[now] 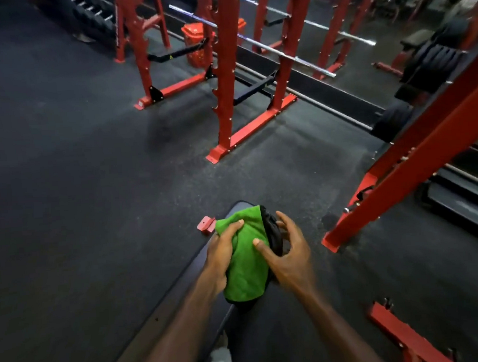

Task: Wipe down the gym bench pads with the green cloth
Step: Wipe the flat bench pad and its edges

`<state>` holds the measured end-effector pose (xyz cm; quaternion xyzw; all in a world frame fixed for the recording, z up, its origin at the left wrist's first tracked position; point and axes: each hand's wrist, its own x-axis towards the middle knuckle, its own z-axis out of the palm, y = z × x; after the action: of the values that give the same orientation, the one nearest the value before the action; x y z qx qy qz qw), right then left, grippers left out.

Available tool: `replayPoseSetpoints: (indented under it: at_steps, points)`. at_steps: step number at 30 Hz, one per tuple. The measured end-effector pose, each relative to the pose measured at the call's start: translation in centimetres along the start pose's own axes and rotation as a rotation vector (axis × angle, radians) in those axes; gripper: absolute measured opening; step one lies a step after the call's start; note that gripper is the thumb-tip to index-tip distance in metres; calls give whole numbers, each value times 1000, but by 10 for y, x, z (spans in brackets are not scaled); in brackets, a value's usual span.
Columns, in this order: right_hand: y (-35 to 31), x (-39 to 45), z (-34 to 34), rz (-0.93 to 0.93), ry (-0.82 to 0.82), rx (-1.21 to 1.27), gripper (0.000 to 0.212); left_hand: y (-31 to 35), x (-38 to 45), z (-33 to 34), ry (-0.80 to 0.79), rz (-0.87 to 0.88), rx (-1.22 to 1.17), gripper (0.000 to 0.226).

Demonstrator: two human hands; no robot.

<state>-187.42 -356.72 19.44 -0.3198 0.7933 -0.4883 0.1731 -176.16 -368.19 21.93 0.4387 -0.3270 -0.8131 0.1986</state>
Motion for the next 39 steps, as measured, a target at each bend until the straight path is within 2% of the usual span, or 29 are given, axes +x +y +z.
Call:
replayPoseSetpoints:
  at_steps: [2, 5, 8, 12, 15, 18, 21, 24, 29, 34, 36, 39]
  points:
    - [2, 27, 11, 84, -82, 86, 84, 9, 23, 0, -53, -62, -46, 21]
    - [0, 57, 14, 171, -176, 176, 52, 19, 52, 2, -146, -135, -111, 29]
    - [4, 96, 15, 188, -264, 148, 18, 24, 84, 7, -94, -71, -133, 25]
    - [17, 142, 18, 211, -276, 122, 8, 21, 122, 13, -36, -24, -94, 19]
    - [34, 171, 26, 276, -277, 161, 4, 18, 146, 9, -8, -21, -28, 24]
    - [46, 191, 28, 392, -307, 232, 10, 5, 168, 7, 0, -15, 72, 25]
    - [69, 211, 24, 392, -366, 199, 11, -11, 188, 13, 21, -13, 81, 36]
    - [89, 232, 18, 360, -442, 155, 8, -25, 206, 27, 97, 23, 82, 23]
    - [122, 268, -4, 293, -633, 53, 24, -42, 215, 72, 259, 58, 29, 9]
    - [154, 291, -24, 319, -675, -7, 24, -73, 230, 110, 437, 75, 92, 7]
    - [170, 292, -23, 328, -689, -9, 23, -86, 240, 112, 477, 94, 132, 17]
    - [217, 297, -10, 384, -646, -3, 64, -130, 282, 96, 494, 82, 183, 53]
